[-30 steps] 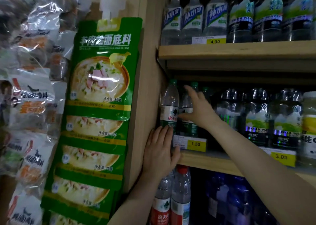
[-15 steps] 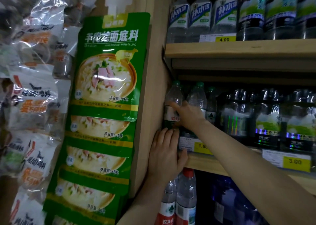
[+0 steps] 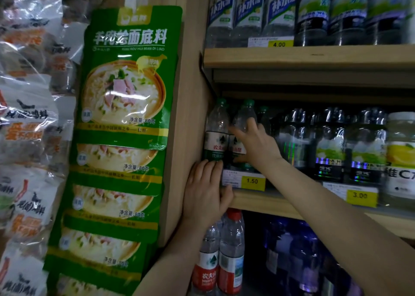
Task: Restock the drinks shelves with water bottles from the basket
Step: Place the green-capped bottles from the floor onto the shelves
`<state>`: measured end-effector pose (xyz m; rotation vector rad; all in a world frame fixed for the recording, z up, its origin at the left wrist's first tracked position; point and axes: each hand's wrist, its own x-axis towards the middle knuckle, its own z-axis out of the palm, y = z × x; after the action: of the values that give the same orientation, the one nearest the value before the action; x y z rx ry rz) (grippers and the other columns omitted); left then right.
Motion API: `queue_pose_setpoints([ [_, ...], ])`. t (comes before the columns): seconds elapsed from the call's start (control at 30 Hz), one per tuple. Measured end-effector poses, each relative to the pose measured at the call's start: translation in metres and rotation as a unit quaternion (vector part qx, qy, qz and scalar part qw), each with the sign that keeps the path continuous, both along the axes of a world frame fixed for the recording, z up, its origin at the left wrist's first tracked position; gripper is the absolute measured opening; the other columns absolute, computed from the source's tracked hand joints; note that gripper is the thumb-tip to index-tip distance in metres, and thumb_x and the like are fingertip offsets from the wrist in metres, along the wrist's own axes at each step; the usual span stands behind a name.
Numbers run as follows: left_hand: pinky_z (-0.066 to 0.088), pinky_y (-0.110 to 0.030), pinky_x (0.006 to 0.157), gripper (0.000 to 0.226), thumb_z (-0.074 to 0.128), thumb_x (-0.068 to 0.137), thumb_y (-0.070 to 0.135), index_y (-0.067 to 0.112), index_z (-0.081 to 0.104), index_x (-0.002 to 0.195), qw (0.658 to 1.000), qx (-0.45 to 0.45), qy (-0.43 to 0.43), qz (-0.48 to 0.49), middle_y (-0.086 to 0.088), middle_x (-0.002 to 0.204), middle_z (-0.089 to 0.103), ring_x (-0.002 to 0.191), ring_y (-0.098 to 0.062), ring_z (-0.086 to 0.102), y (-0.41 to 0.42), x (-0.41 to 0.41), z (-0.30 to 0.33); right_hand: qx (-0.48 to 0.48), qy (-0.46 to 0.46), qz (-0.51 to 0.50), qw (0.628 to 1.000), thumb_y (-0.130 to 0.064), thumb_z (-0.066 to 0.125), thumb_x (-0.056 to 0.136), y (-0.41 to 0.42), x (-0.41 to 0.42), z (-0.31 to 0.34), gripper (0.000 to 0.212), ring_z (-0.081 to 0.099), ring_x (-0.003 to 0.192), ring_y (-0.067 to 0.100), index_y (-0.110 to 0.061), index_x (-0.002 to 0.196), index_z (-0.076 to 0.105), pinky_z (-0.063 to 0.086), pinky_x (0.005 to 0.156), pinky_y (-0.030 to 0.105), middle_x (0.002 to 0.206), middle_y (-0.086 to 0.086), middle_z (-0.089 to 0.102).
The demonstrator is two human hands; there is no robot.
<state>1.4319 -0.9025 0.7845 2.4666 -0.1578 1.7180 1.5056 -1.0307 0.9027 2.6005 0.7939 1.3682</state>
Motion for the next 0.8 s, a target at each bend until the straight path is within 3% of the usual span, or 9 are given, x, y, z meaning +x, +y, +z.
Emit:
queue_pose_setpoints([
  [0.2,0.042,-0.041,0.103,0.052,0.04,0.084,0.036,0.004,0.059,0.121,1.0,0.006,0.001,0.004,-0.011,0.12,0.063,0.116,-0.029,0.055,0.0,-0.001,0.0,0.033,0.087,0.0,0.996,-0.017,0.078,0.072,0.002,0.001,-0.003,0.085,0.044,0.116,0.039,-0.027,0.14,0.028,0.053,0.088,0.043,0.144,0.016,0.011],
  [0.33,0.044,-0.042,0.101,0.052,0.041,0.083,0.036,0.005,0.059,0.121,1.0,0.009,-0.006,0.002,-0.011,0.119,0.063,0.114,-0.028,0.056,0.001,0.001,0.0,0.021,0.07,-0.001,0.997,-0.007,0.077,0.072,0.014,0.005,-0.002,0.079,0.043,0.114,0.04,-0.021,0.133,0.03,0.054,0.083,0.04,0.137,0.018,0.016],
  [0.6,0.046,-0.04,0.098,0.052,0.041,0.081,0.038,0.006,0.059,0.119,1.0,0.014,-0.015,-0.002,-0.01,0.115,0.063,0.111,-0.028,0.056,0.003,0.005,0.0,0.005,0.128,0.025,0.991,-0.026,0.077,0.073,0.012,0.008,0.002,0.074,0.046,0.113,0.038,-0.016,0.13,0.031,0.047,0.087,0.042,0.132,0.019,0.03],
  [0.7,0.045,-0.038,0.096,0.052,0.042,0.081,0.039,0.007,0.058,0.118,1.0,0.013,-0.006,0.001,-0.01,0.114,0.063,0.109,-0.027,0.056,0.004,0.005,0.0,0.007,0.153,0.064,0.986,-0.032,0.067,0.083,-0.006,-0.009,0.001,0.057,0.048,0.113,0.035,-0.017,0.128,0.037,0.048,0.088,0.044,0.131,0.015,0.034],
  [0.8,0.041,-0.041,0.1,0.055,0.038,0.081,0.04,0.005,0.056,0.121,1.0,0.012,0.017,0.003,-0.013,0.12,0.06,0.113,-0.03,0.054,0.0,-0.005,0.003,0.02,0.113,0.095,0.989,-0.035,0.052,0.092,-0.037,-0.047,-0.011,0.041,0.054,0.105,0.033,-0.016,0.128,0.041,0.048,0.076,0.039,0.125,0.012,0.04],
])
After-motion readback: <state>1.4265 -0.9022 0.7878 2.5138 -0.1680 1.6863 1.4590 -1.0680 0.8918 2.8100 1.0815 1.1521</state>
